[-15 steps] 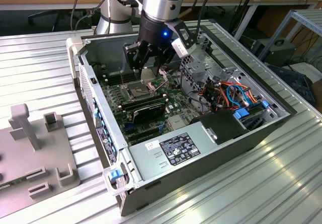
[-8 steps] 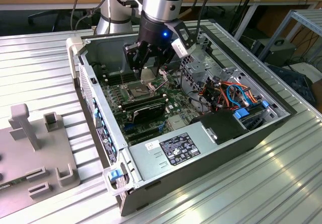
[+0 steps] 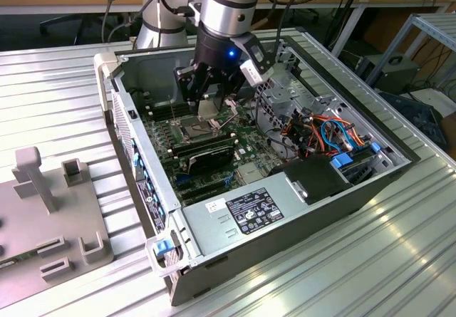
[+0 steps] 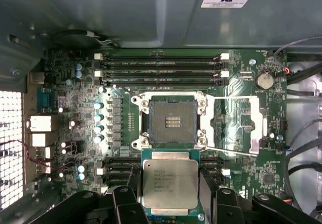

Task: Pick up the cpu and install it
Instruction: 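Pick up the cpu and move it towards the insertion slot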

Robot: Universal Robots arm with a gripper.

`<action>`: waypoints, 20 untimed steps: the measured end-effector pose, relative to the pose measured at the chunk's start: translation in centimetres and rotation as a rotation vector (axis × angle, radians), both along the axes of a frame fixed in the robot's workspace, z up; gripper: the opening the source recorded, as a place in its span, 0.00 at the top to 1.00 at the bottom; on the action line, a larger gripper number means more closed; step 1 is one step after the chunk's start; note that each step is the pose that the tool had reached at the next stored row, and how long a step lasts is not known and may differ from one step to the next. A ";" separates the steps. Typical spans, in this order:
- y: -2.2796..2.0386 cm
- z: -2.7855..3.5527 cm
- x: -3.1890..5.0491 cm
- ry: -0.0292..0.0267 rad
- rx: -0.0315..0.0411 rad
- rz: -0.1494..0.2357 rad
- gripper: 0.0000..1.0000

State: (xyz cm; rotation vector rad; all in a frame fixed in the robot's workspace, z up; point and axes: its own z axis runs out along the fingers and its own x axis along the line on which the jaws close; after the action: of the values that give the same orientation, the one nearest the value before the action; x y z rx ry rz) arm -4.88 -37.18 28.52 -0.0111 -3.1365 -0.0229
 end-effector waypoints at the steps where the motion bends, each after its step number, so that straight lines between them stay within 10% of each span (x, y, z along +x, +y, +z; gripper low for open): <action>1: 0.13 -0.13 0.02 0.0001 0.0000 0.000 0.45; 20: 1.91 -3.25 1.40 0.0037 0.0000 0.000 0.45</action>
State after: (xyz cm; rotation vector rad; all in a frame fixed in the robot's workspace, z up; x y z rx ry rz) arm -3.47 -35.27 25.26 -0.0108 -3.1327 -0.0229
